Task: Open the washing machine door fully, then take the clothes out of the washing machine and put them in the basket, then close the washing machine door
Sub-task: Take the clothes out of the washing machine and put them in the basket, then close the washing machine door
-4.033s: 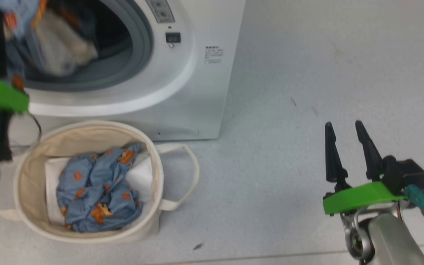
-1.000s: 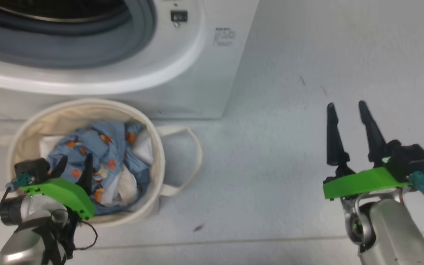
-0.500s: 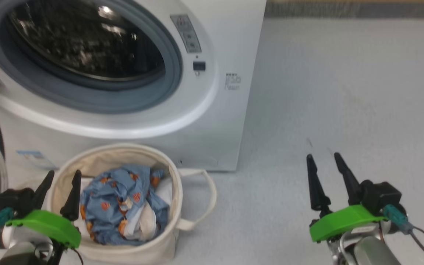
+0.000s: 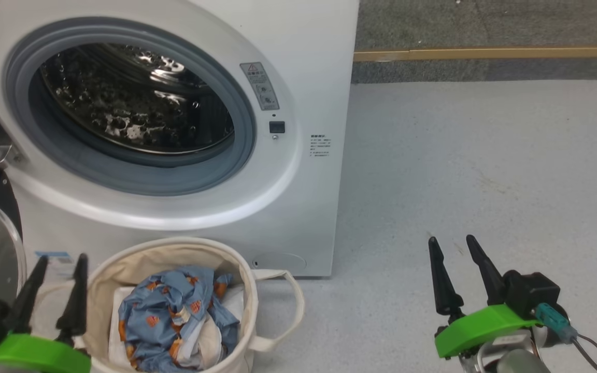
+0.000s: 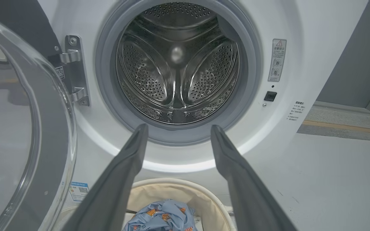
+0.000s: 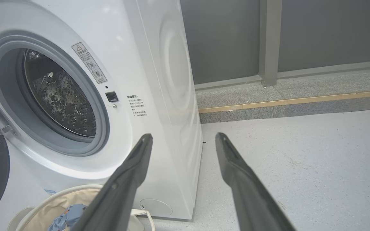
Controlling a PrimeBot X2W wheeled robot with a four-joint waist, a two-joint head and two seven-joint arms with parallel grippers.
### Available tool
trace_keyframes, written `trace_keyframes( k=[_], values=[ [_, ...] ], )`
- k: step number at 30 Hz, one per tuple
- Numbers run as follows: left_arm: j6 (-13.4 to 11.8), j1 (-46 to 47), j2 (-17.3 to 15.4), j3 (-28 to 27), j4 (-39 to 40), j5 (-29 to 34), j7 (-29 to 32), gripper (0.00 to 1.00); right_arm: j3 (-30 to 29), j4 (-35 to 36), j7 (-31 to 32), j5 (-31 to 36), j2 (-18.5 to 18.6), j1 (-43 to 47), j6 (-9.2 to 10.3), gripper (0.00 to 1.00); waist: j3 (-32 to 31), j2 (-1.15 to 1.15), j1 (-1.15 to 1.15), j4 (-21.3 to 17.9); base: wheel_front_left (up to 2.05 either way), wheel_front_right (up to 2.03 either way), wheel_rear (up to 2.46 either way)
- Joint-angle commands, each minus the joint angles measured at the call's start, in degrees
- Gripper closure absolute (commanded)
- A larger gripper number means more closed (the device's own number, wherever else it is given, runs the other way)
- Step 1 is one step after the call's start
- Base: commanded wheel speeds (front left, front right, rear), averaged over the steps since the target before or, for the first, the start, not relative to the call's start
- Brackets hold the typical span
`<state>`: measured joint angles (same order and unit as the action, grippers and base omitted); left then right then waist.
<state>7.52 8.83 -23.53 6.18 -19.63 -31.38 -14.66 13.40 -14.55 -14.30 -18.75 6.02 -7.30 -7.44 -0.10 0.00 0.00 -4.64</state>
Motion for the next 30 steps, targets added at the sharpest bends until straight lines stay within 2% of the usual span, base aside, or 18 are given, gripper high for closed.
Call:
trace_keyframes(
  k=[1, 6, 11, 18, 30],
  values=[
    [-0.78, 0.94, -2.27, -3.76, 2.08, -0.08, -0.33, 0.0, 1.04, 1.76, -0.7, 0.11, 0.24, -1.01, -0.05, 0.0, -0.42, 0.0, 0.0, -0.27, 0.0, 0.0, 0.0],
    [-1.13, -1.05, -3.95, -3.43, 2.51, 0.48, 1.02, 0.0, 0.72, 1.9, -0.7, 0.55, 0.61, -0.75, -0.05, 0.0, -1.12, 0.0, 0.0, -0.31, 0.0, 0.0, 0.0],
    [-2.94, -1.34, -4.36, -4.62, 2.53, 0.48, 1.23, 0.0, 0.06, 2.18, -0.7, 0.71, 0.64, -0.32, -0.05, 0.0, -1.59, 0.0, 0.0, -0.51, 0.0, 0.0, 0.0],
    [-1.42, -2.22, -4.55, -4.61, 5.02, -0.49, 0.22, 0.0, -0.15, 2.07, -0.7, 0.93, 0.91, -0.2, -0.05, 0.0, -1.88, 0.0, 0.0, -1.46, 0.0, 0.0, 0.0],
    [-0.64, -3.01, -4.93, -3.91, 4.48, 0.22, -0.23, 0.0, -0.04, 2.01, -0.7, 0.82, 1.02, -0.4, -0.05, 0.0, -2.2, 0.0, 0.0, -2.11, 0.0, 0.0, 0.0]
  ],
)
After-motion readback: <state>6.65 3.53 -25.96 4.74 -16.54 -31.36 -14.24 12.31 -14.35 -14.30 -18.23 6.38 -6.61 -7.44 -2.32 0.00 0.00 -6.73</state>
